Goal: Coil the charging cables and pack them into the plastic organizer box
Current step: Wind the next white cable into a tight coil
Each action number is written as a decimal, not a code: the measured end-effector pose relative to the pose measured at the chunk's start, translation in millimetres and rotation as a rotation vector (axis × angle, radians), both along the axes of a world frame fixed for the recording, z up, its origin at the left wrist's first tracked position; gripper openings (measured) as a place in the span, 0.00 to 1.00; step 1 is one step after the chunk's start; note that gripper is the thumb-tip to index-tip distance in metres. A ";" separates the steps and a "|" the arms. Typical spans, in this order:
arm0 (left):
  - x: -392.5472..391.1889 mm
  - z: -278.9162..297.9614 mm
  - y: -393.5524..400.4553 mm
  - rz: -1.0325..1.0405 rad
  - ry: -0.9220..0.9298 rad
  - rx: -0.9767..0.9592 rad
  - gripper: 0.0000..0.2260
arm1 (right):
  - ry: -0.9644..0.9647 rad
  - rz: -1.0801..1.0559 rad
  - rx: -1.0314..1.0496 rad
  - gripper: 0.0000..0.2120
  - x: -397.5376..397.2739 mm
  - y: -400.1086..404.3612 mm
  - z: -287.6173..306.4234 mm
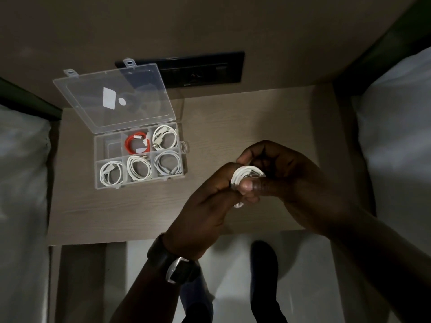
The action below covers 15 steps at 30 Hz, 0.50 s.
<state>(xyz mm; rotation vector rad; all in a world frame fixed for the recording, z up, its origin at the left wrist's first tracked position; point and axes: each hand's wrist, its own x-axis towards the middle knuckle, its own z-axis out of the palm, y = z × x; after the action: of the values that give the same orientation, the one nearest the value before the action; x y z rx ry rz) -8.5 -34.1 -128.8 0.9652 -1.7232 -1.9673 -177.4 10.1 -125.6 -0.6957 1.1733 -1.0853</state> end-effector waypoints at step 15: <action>2.7 -16.5 -6.7 0.111 -0.088 -0.154 0.06 | -0.099 -0.134 -0.055 0.13 8.5 -8.0 -16.0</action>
<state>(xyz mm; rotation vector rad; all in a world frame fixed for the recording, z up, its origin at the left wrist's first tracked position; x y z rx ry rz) -5.8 -40.8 -145.3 1.0815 -1.7968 -1.7200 -168.9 2.1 -141.7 -0.6050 1.1214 -1.2545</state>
